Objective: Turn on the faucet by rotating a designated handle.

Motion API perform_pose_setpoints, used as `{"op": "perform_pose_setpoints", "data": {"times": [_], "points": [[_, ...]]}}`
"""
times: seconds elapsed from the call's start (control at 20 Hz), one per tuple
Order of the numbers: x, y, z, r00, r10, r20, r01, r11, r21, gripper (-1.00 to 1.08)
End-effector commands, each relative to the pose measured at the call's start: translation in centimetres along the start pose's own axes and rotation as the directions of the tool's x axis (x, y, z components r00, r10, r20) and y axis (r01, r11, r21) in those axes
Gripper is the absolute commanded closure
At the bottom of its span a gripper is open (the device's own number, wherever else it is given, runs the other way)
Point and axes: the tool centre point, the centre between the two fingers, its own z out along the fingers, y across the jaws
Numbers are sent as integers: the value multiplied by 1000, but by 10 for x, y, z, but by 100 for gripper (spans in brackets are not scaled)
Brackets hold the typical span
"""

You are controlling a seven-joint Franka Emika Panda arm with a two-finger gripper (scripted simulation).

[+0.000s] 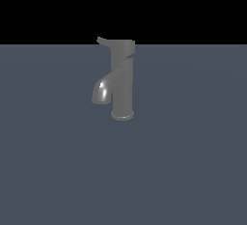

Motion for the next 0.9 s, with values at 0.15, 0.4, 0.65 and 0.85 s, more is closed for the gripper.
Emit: {"op": "perform_pose_setpoints", "data": {"times": [0.15, 0.4, 0.65, 0.85], "points": [[25, -18, 15, 988, 153, 12, -153, 988, 1, 108], [47, -34, 32, 957, 289, 16, -289, 957, -5, 108], [68, -49, 50, 908, 419, 12, -419, 908, -15, 108], [84, -61, 66, 856, 516, 3, -516, 856, -22, 108]]}}
